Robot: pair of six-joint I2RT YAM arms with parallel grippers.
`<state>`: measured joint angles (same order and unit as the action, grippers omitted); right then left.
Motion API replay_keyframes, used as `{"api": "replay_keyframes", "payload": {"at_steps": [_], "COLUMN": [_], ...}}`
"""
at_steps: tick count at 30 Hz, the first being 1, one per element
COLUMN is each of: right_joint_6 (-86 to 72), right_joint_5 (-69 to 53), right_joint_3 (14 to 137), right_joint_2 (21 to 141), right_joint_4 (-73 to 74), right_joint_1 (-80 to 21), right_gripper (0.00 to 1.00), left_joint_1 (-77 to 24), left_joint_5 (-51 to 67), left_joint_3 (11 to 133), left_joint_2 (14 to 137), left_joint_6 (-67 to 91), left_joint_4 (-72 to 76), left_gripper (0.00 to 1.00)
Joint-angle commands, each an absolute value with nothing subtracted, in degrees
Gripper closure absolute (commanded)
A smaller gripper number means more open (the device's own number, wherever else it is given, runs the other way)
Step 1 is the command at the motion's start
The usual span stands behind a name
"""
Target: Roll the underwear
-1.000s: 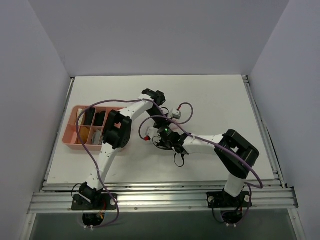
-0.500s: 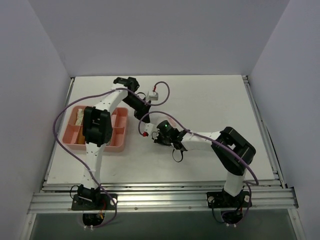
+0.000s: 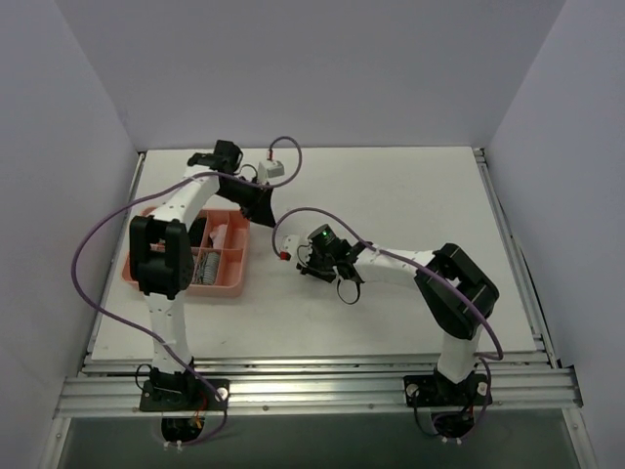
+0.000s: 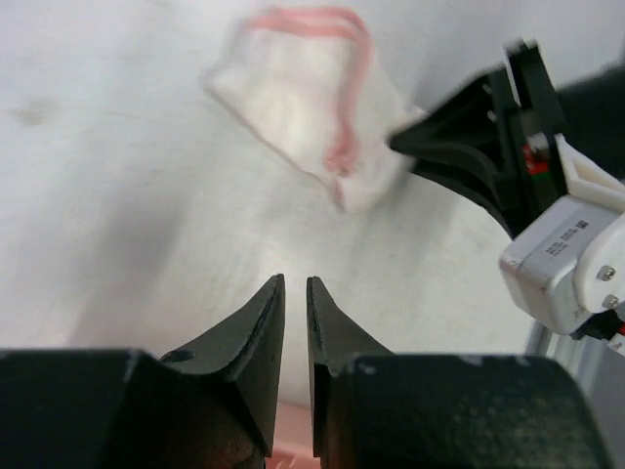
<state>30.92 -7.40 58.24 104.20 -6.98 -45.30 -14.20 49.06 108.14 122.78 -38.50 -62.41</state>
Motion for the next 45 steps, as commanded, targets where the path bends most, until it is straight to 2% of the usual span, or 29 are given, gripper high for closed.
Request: {"api": "replay_keyframes", "payload": {"at_steps": [1,4,10,13,14,15,16,17,18,20,23,25,26,27,29,31,34,39,41,45], "right_joint_6": [28.1,27.3,22.6,20.2,19.9,18.6,17.6,16.8,16.6,18.1,17.4,14.4,13.2,12.2,9.3,7.7,3.3,-2.3,-3.9,-10.0], "right_joint_5": [-15.7,-18.5,-23.1,-28.6,-32.0,-33.7,-35.3,-36.8,-40.2,-43.1,-49.9,-54.1,-54.5,-54.8,-55.0,-56.2,-59.7,-63.0,-63.5,-65.4], "right_joint_3": [58.6,60.6,63.0,65.6,66.3,67.0,68.9,70.0,71.3,73.4,72.7,71.7,71.2,70.4,69.9,68.9,68.0,68.4,68.5,68.0], "right_joint_2": [107.4,108.5,109.7,112.6,114.3,115.3,116.4,118.8,120.0,122.2,123.0,123.2,123.3,123.4,123.8,124.6,125.8,128.5,129.9,131.7], "right_joint_4": [4.4,5.1,4.2,5.7,6.5,6.8,6.9,8.6,9.9,11.9,10.0,8.1,6.1,5.4,3.2,1.9,-2.4,-4.2,-4.7,-8.6], "right_joint_1": [-44.5,-43.4,-39.8,-37.5,-36.9,-36.4,-35.1,-34.5,-34.0,-32.9,-30.4,-29.2,-28.7,-28.0,-27.4,-26.3,-24.8,-23.3,-22.2,-20.3], "right_gripper": [1.0,1.0,1.0,1.0,1.0,1.0,1.0,1.0,1.0,1.0,1.0,1.0,1.0,1.0,1.0,1.0,1.0,1.0,1.0,1.0], "left_joint_1": [-10.6,-9.6,-6.8,-2.4,-1.0,-0.4,2.9,3.4,3.5,2.9,2.1,1.4,0.6,-1.6,-5.6,-8.3,-12.0,-14.7,-17.6,-23.8], "left_joint_5": [43.5,38.4,31.6,46.6,58.5,62.4,64.5,65.9,69.1,70.6,69.4,65.2,63.6,61.4,52.8,45.5,43.9,49.6,48.3,43.0], "left_joint_3": [103.6,102.0,104.4,104.6,103.0,97.9,95.4,93.1,88.4,84.7,81.0,81.8,82.6,83.6,86.5,87.7,89.6,96.4,98.2,96.3], "left_joint_2": [112.3,109.1,107.1,107.9,108.4,108.6,108.9,108.9,108.5,106.5,103.4,102.0,100.5,99.6,97.7,96.9,96.8,101.3,103.5,104.0], "left_joint_6": [-22.8,-16.9,-6.4,3.9,13.8,21.1,27.3,35.9,37.9,36.7,25.6,18.1,8.8,3.8,-8.9,-13.8,-18.9,-29.6,-37.7,-49.2], "left_joint_4": [-40.3,-33.0,-27.7,-19.2,-13.1,6.2,15.3,22.8,36.0,42.3,36.5,24.5,19.6,8.9,-4.5,-8.9,-14.8,-31.8,-40.6,-46.1], "left_gripper": [0.77,0.75,0.74,0.74,0.77,0.9,0.93,0.93,0.86,0.81,0.76,0.76,0.75,0.74,0.69,0.67,0.58,0.58,0.59,0.58]}}
